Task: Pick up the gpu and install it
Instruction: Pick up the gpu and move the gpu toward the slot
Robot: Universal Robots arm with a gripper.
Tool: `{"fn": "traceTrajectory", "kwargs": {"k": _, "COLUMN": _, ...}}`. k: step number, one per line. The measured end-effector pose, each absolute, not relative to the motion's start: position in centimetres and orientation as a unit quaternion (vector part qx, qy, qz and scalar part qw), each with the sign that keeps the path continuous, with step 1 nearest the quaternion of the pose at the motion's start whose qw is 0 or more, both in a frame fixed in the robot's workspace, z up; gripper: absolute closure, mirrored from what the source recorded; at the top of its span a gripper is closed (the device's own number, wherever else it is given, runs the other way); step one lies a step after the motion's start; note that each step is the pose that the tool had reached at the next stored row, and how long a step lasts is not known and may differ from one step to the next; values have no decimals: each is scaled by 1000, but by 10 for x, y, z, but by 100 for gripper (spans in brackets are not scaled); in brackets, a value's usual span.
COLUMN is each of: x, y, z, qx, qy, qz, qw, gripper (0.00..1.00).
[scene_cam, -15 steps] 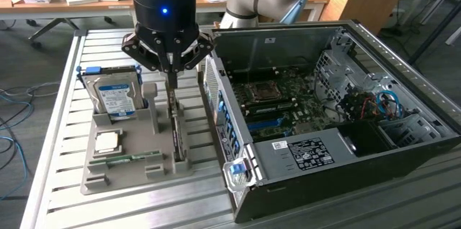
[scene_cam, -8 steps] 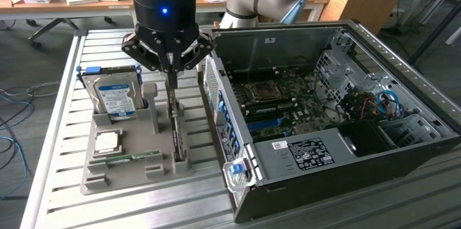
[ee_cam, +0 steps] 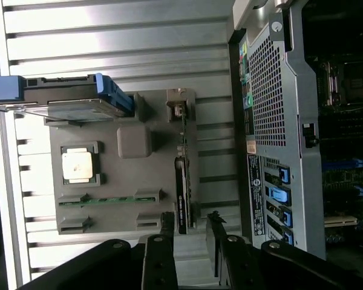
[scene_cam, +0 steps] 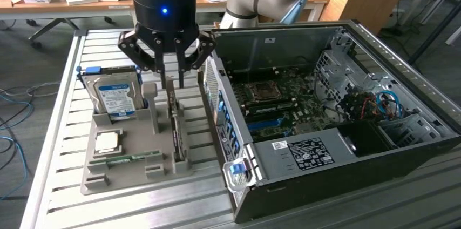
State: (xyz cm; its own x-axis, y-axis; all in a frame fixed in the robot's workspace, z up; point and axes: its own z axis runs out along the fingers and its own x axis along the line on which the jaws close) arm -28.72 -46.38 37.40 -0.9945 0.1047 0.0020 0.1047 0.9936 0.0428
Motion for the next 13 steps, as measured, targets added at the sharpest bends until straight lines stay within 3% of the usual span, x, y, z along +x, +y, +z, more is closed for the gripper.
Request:
{"fn": "traceTrajectory", "kwargs": {"k": 3, "x": -287, "y": -464, "z": 374, "qx": 52, "qy": 998, "qz": 21, "qw": 0, "gripper": 58}}
{"fn": "traceTrajectory", "kwargs": {"k": 13, "x": -287, "y": -464, "z": 364, "qx": 52, "qy": 998, "qz": 21, "qw": 0, "gripper": 58}}
